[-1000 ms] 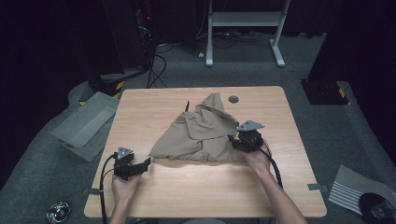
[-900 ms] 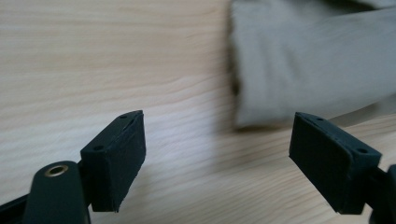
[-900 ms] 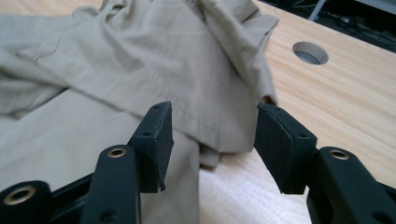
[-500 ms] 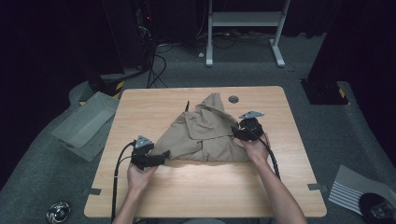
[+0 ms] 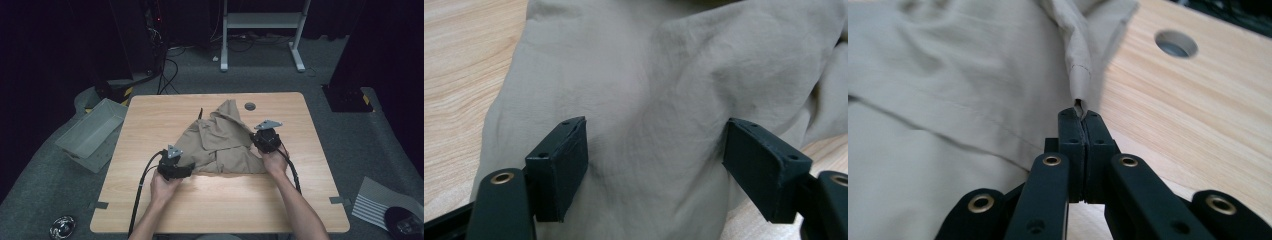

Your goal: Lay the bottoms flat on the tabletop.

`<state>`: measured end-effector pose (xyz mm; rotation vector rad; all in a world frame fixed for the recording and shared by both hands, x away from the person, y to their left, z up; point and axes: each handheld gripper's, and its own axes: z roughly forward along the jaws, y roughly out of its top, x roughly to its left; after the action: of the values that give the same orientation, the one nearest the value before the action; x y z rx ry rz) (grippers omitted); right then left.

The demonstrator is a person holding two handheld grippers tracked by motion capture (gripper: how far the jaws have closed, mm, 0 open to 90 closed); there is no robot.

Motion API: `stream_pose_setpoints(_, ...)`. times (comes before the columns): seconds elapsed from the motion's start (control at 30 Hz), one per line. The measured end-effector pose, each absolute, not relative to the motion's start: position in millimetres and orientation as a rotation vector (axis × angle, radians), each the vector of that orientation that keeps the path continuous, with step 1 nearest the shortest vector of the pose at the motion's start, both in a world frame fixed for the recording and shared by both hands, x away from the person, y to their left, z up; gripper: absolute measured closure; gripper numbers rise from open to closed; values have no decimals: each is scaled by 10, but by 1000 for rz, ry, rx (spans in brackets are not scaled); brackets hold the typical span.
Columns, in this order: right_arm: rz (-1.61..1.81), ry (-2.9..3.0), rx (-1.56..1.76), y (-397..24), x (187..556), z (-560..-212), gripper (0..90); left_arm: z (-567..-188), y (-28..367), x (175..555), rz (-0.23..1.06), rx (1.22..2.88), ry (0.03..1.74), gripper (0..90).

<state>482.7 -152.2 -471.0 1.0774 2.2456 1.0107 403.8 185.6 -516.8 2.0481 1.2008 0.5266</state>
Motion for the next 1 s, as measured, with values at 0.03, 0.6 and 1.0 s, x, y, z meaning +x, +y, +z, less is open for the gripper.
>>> stream_pose_setpoints(0.03,1028,2248,1060,-1512,4775,-4678,890,-5168,1846,4037,528,2053,1201,246)
stream_pose_setpoints(0.6,1097,2389,830,-1226,4089,-4837,886,-4868,1601,4090,439,1955,1123,187)
stream_pose_setpoints(1.0,1079,2434,711,-1004,3958,-4944,877,-4649,1035,4328,370,1991,1014,206)
